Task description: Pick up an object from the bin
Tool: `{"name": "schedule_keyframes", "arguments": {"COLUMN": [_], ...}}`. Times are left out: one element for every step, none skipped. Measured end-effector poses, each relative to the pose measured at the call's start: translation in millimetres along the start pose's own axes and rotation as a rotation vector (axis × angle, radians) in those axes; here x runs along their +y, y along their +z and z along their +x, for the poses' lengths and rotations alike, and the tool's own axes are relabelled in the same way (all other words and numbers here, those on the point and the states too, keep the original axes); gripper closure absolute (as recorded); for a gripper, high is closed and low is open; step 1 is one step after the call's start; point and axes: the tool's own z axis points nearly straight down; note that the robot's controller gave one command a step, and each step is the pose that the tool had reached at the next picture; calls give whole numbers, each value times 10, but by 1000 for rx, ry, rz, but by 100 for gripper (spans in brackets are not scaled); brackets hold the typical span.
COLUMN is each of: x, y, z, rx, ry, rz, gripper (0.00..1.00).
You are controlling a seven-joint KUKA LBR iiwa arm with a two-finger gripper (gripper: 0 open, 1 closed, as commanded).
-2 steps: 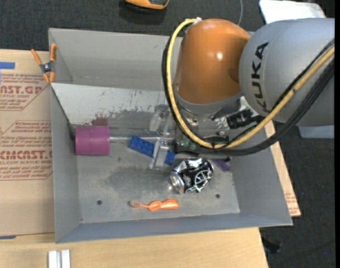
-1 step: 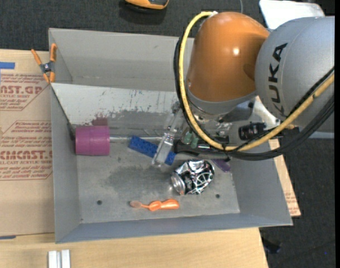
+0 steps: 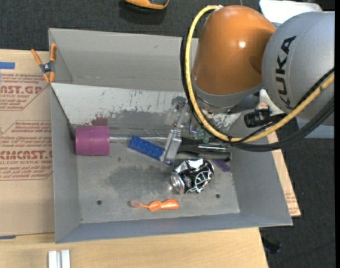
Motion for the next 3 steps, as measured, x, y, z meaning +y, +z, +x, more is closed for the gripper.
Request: {"name": "schedule_keyframes", "arguments": {"x": [-739,-641,-818], "y": [-12,-21,753], "z": [-165,-208,-354], "rx": [-1,-4,-9], "ry": [-14,-86,-154], "rz": [-4,-3,-4], "gripper": [0,0,0]}}
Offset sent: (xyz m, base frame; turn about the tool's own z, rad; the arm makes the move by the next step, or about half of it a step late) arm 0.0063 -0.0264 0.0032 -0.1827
